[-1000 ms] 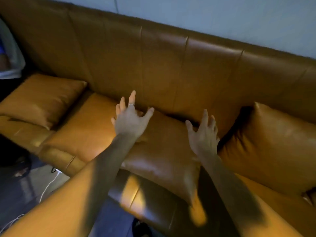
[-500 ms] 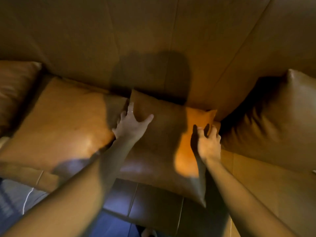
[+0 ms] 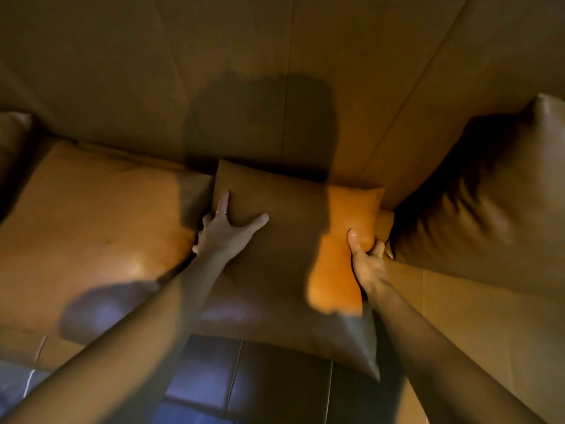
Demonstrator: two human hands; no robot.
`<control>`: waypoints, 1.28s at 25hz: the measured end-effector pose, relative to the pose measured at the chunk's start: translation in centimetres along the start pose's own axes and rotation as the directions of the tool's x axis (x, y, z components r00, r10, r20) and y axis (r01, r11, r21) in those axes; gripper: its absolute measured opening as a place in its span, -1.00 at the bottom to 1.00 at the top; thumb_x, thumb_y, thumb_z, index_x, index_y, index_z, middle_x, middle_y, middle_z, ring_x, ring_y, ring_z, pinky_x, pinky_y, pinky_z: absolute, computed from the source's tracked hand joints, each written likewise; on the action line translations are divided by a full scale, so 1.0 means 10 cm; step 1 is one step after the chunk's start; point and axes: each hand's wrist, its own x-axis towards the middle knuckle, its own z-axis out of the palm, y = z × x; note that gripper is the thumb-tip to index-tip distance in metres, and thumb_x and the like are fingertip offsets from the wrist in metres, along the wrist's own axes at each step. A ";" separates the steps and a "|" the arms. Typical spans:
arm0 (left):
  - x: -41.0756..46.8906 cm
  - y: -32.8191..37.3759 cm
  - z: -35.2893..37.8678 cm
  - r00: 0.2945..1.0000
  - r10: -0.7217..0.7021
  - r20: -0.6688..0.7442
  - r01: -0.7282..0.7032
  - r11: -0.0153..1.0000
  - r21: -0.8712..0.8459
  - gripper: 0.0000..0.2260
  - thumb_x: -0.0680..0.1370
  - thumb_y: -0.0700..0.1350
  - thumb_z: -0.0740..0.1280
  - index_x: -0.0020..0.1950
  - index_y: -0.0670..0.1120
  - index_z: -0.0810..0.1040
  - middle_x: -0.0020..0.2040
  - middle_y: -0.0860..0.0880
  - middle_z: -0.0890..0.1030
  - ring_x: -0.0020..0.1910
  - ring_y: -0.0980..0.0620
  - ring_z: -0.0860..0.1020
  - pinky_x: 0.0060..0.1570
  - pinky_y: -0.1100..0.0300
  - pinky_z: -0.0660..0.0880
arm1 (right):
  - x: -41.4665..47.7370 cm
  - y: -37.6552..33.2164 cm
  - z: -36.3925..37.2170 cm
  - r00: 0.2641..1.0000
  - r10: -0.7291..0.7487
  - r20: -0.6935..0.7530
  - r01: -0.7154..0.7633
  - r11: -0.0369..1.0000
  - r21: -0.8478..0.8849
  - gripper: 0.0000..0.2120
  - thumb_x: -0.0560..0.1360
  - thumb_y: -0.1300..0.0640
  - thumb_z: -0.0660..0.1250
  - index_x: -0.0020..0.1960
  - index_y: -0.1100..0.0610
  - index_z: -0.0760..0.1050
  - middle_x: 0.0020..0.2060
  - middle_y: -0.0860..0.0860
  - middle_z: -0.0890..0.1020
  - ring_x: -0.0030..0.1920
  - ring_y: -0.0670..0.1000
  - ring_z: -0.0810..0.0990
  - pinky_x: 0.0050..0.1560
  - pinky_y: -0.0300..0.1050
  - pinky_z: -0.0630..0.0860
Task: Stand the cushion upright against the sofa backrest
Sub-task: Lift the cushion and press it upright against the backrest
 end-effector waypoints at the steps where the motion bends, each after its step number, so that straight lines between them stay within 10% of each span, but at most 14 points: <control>1: 0.01 -0.01 -0.02 0.999 -0.032 0.007 0.033 0.997 -0.065 0.06 0.22 0.56 0.35 0.59 0.35 -0.10 0.60 -0.11 0.21 0.50 -0.31 0.29 0.42 -0.40 0.21 | -0.01 0.01 -0.01 1.000 -0.001 0.002 0.001 1.000 0.014 -0.19 0.50 -0.39 0.23 0.58 -0.04 0.07 0.42 0.15 0.46 0.34 0.28 0.48 0.37 0.14 0.38; 12: -0.69 -0.02 -0.20 0.976 -0.218 0.023 0.203 0.860 -0.467 0.13 0.23 0.49 0.46 0.62 -0.08 0.19 0.53 -0.13 0.37 0.44 -0.23 0.41 0.39 -0.16 0.38 | -0.57 0.14 -0.57 0.998 -0.056 0.028 0.050 0.981 0.187 -0.16 0.36 -0.20 0.54 0.49 0.10 0.29 0.33 0.09 0.57 0.20 0.16 0.60 0.11 -0.01 0.50; 18: -1.19 0.34 -0.58 0.995 -0.080 -0.056 0.031 0.804 -0.594 0.18 0.06 0.55 0.46 0.56 0.00 0.31 0.43 -0.03 0.50 0.36 -0.16 0.49 0.37 -0.12 0.43 | -0.95 -0.30 -0.95 0.976 -0.213 0.045 0.199 0.957 0.209 -0.09 0.33 -0.28 0.54 0.45 0.12 0.20 0.27 0.05 0.51 0.12 0.08 0.53 0.16 0.07 0.51; 22: -1.40 0.69 -0.94 0.993 0.013 -0.121 -0.092 0.724 -0.683 -0.19 0.32 0.41 0.47 0.43 0.02 0.42 0.30 0.01 0.54 0.21 -0.09 0.54 0.28 -0.05 0.48 | -1.15 -0.80 -1.11 0.946 -0.322 0.039 0.294 0.901 0.318 -0.01 0.34 -0.18 0.56 0.55 0.05 0.08 0.38 0.06 0.41 0.23 0.11 0.47 0.27 0.11 0.47; 32: -0.91 1.20 -1.33 0.998 0.054 -0.022 -0.052 0.662 -0.747 -0.07 0.37 0.33 0.49 0.60 0.03 0.17 0.46 -0.01 0.41 0.44 -0.15 0.39 0.38 -0.29 0.34 | -0.87 -1.44 -0.86 0.927 -0.375 0.013 0.342 0.858 0.384 0.16 0.16 -0.31 0.56 0.57 0.10 0.14 0.41 0.03 0.46 0.36 0.14 0.48 0.41 0.11 0.40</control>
